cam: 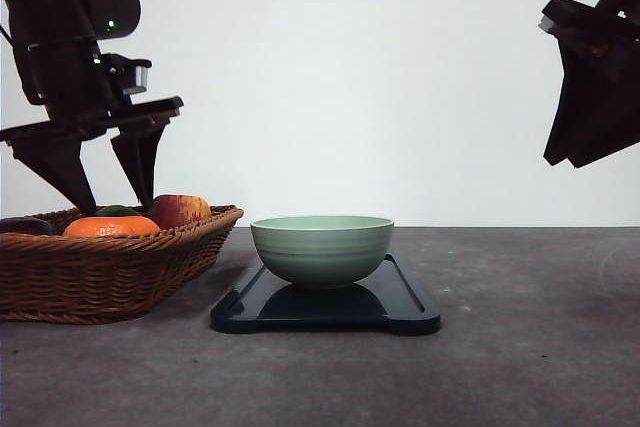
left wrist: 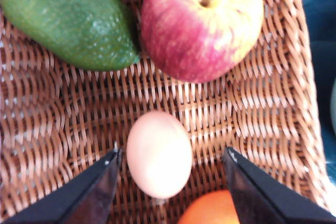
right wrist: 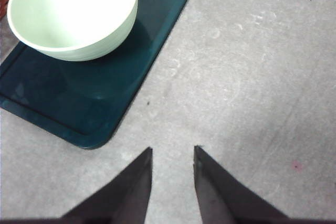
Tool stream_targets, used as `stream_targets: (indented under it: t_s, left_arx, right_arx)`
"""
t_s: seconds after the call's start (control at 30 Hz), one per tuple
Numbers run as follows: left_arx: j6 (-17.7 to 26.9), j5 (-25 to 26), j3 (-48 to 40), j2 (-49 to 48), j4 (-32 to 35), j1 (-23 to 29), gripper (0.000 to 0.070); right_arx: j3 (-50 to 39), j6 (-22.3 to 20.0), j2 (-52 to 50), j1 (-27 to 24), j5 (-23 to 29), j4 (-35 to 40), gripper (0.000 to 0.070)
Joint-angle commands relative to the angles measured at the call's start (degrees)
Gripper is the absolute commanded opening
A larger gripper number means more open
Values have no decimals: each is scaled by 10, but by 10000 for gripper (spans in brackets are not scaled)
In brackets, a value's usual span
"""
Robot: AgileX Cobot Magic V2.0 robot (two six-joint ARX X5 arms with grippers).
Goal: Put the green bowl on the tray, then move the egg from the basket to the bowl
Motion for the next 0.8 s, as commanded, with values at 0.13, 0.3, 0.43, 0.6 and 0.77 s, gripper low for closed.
stream_targets:
  t_s: [0.13,0.3,0.43,0.6,0.77]
  left_arx:
    - [3,-8,12,31,4,-2,403]
    - [2,-8,12,49,2,-2,403]
    - [1,-8,12,54,5,-2,403]
    - [1,-8,12,54,6,-2,402]
    - [1,-8,12,56,7,-2,392]
  right_arx:
    - [3,-3,3,2,3,7,152]
    - [3,-3,3,2,3,9,152]
    - [3,-2,3,2,3,9,151]
    - [3,-2,3,2,3,9,152]
    - [3,-2,3,2,3,10,151]
